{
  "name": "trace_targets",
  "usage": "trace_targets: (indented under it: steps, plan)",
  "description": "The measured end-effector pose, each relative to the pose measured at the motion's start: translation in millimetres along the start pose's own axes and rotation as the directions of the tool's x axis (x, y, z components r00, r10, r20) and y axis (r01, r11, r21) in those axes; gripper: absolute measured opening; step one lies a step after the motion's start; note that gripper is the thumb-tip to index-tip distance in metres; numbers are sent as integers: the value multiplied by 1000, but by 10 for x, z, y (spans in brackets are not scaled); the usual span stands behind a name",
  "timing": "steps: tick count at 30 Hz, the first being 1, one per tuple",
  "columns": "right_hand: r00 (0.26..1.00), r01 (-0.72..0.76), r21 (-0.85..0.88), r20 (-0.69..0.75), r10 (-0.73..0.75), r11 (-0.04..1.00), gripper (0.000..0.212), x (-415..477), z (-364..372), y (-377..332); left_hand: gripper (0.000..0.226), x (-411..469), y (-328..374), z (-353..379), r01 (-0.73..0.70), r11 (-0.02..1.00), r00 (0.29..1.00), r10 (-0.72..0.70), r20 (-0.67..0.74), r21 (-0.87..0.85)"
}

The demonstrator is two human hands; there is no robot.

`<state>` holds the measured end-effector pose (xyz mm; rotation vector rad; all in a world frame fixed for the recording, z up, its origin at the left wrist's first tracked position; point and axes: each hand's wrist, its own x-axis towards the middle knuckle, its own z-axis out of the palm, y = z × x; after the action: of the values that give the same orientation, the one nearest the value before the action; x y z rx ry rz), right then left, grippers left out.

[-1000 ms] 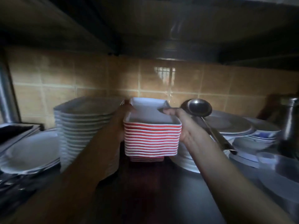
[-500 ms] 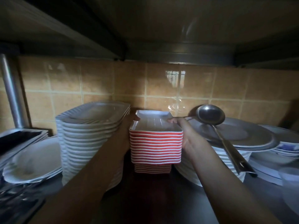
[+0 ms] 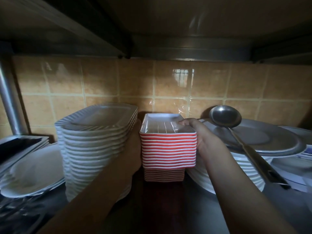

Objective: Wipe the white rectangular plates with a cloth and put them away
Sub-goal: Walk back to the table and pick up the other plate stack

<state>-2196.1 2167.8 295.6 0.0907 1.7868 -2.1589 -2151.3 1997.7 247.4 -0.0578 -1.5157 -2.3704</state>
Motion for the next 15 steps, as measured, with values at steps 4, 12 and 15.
trace_targets:
  steps: [4, 12, 15]
  plan:
    - [1000, -4, 13, 6, 4, 1000, 27, 32, -23, 15, 79, -205, -54, -37, -74, 990, 996, 67, 65, 116]
    - [983, 186, 115, -20, -184, 976, 50, -12, -20, 90, 52, -301, -259, -206, -369, 855, 920, 281, 272, 364]
    - [974, 211, 57, 66, -215, 976, 60, -153, -115, 303, 57, -288, -308, -286, -348, 862, 925, 253, 283, 368]
